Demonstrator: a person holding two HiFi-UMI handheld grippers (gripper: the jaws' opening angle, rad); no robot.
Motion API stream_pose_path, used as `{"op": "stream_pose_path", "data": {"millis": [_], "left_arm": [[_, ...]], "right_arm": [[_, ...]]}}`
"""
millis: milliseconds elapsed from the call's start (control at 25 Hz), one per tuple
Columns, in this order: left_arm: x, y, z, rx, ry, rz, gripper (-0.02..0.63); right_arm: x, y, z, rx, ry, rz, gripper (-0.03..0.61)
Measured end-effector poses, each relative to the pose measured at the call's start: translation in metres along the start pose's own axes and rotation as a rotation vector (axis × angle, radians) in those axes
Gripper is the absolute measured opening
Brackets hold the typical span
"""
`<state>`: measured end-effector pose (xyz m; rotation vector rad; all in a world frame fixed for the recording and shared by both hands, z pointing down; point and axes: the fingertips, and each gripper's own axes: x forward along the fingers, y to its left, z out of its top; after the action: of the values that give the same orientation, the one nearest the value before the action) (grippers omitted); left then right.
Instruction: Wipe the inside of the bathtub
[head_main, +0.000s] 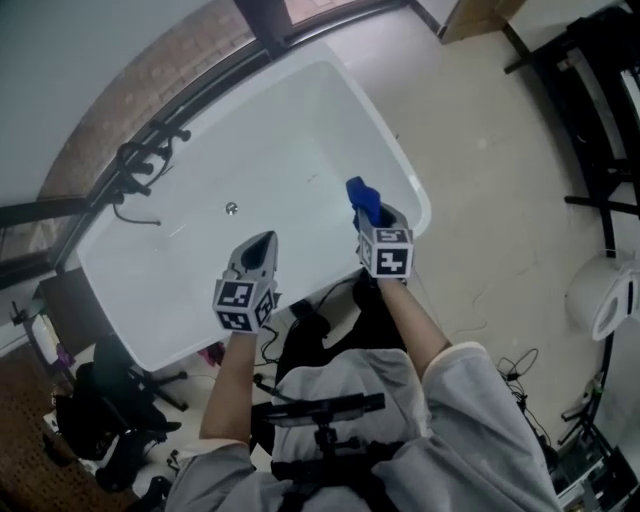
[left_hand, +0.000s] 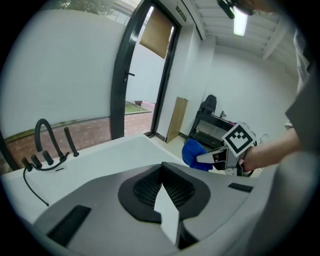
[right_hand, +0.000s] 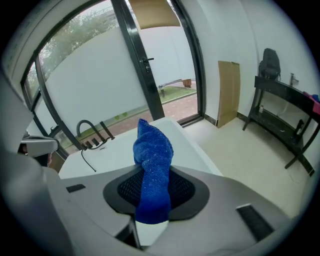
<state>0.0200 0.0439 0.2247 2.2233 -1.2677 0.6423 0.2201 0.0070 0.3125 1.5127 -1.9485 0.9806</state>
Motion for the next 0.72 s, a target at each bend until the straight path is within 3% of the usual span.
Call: {"op": "stream_pose_path", "data": {"millis": [120, 240, 520, 720], "left_arm": [[0.031, 0.003, 0.005, 0.019, 0.031, 0.01, 0.003], [0.057, 0.01, 0.007, 0.012, 0.034, 0.011, 0.003], [0.099, 0.017, -0.015, 0.027, 0.017, -0.098, 0.003], [0.127, 0.047, -0.047, -0.015, -0.017, -0.15, 0.003]], "right_arm": [[0.026, -0.022, 0.006, -0.004, 0.026, -0.015, 0.114], [0.05, -0.04, 0.009, -0.085, 0.059, -0.06, 0.112], [0.094, -0.066, 0.02, -0.289, 0.1, -0.261, 0.112], [0.142, -0.063, 0.017, -0.432, 0.13, -0.422, 0.112]]}}
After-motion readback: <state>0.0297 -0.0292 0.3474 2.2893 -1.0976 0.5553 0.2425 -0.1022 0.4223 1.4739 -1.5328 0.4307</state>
